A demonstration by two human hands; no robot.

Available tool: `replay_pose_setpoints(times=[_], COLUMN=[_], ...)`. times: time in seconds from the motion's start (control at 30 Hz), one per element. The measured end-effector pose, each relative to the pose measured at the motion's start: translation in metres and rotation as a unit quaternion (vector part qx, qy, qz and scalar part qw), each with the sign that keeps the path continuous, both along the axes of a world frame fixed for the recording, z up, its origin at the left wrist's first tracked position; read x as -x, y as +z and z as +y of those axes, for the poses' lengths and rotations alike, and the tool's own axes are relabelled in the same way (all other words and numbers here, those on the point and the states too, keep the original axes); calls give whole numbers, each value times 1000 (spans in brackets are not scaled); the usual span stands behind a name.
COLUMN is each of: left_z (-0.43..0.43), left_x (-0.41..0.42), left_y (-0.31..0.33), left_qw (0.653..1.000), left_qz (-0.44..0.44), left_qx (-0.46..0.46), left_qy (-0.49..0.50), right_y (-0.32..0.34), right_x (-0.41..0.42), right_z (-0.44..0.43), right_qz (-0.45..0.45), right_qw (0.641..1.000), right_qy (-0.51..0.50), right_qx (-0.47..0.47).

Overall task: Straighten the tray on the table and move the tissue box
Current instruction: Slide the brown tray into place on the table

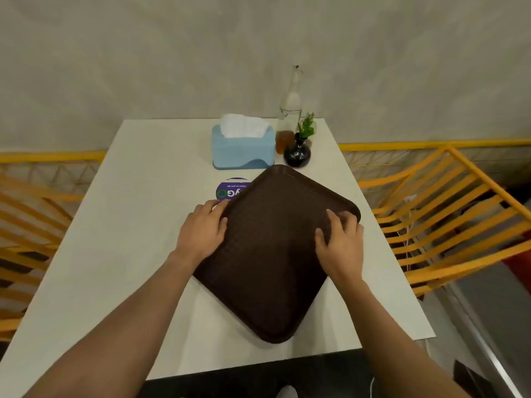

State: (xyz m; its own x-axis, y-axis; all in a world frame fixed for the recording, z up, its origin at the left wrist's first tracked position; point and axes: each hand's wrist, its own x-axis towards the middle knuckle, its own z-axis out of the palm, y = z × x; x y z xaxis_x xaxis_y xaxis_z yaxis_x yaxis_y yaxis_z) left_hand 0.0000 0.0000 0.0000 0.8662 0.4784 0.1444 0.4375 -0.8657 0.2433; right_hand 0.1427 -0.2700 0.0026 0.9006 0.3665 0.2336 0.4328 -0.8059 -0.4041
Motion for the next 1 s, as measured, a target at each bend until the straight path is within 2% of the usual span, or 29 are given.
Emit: replay_pose_setpoints(times=[0.1, 0.27, 0.47, 0.67, 0.83, 1.0], left_z=[-2, -14, -30, -44, -49, -40], left_x=[-5, 4, 21, 58, 93, 126], left_y=[-2, -11, -16, -14, -13, -14], left_qw=[1000, 998, 995, 989, 983, 981], left_qz=[22, 45, 57, 68, 57, 43], left_qx=[12, 22, -30, 6, 30, -4], left_qy=[12, 42, 79, 131, 174, 190], right_y=[-5, -25, -38, -42, -40, -37], right_x=[-8, -13, -10, -14, -13, -6], right_z=[-12, -30, -39, -32, -8, 23], right_qz=[87, 144, 112, 105, 85, 77], right_qw=[990, 982, 989, 990, 985, 980], right_qy=[-104, -97, -49, 10, 41, 73], right_qx=[41, 74, 86, 94, 141, 167])
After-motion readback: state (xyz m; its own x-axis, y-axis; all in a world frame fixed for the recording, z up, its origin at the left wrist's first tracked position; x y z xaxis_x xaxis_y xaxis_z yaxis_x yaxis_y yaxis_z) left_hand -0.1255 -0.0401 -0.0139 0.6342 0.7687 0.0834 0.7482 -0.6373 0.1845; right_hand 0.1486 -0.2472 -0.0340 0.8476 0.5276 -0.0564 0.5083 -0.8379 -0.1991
